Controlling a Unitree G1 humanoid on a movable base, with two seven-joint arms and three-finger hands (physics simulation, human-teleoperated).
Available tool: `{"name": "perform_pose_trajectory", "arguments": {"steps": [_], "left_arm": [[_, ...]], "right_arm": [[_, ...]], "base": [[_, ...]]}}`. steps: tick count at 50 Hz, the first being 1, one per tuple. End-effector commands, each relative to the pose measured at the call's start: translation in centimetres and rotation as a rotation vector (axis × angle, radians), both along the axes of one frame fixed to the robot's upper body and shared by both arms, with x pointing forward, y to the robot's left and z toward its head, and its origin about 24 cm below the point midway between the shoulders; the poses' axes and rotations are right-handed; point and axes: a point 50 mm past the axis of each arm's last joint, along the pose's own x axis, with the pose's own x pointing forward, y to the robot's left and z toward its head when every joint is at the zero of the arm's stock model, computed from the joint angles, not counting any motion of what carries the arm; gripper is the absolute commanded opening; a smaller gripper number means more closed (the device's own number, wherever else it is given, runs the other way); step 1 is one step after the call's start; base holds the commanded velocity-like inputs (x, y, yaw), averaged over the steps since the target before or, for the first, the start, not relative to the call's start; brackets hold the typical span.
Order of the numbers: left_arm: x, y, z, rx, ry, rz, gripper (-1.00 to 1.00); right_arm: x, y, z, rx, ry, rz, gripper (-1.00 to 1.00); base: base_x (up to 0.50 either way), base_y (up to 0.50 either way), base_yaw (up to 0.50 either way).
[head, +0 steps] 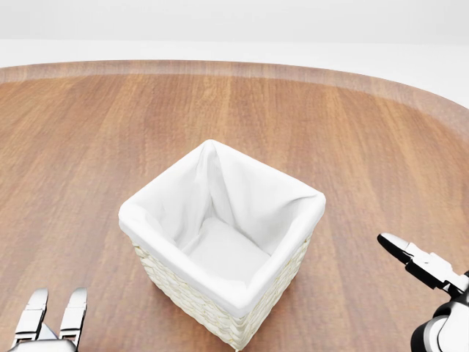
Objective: Pick up the alphabet soup and the cream cheese box, and put them in the basket.
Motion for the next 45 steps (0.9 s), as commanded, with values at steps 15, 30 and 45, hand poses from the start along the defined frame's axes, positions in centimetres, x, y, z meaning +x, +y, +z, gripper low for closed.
{"name": "perform_pose_trajectory", "arguments": {"steps": [15,30,45], "left_arm": [[0.5,1.1,-2.2,-0.027,0.144,0.071,1.00],[0.6,1.1,-3.8,-0.050,0.290,0.105,1.00],[0.3,0.8,-4.4,-0.057,0.349,0.106,1.00]], "right_arm": [[0.0,0.0,0.1,-0.004,-0.002,0.000,1.00],[0.0,0.0,0.0,-0.003,0.002,0.000,1.00],[0.0,0.1,0.0,-0.004,0.002,0.001,1.00]], "base": [[0.00,0.00,0.00],[0.00,0.00,0.00],[0.00,0.00,0.00]]}}
